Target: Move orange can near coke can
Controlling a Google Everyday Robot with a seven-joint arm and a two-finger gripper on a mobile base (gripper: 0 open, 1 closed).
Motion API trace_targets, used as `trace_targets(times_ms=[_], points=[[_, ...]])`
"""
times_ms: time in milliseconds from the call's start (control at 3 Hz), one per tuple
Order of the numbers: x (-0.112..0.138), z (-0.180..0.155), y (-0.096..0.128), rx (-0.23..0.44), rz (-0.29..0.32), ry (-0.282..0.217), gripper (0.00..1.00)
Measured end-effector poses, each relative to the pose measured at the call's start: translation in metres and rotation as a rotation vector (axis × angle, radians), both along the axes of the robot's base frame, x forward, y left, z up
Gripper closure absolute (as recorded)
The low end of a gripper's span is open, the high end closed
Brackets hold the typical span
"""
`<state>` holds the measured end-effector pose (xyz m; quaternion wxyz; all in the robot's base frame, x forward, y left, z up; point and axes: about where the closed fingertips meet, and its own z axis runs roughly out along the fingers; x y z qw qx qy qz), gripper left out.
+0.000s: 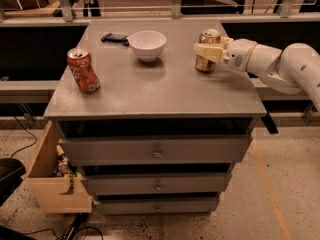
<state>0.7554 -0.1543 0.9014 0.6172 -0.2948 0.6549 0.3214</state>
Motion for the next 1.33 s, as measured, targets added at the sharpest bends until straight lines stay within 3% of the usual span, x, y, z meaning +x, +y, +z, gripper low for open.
trace_targets(times_ms=[333, 667, 1333], points=[[0.0, 0.0, 0.003, 0.001, 0.004, 0.0, 0.99], [0.0, 0.0, 0.004, 0.001, 0.005, 0.0, 1.0], [-0.014, 0.029, 0.041, -0.03, 0.032, 0.01, 1.0]])
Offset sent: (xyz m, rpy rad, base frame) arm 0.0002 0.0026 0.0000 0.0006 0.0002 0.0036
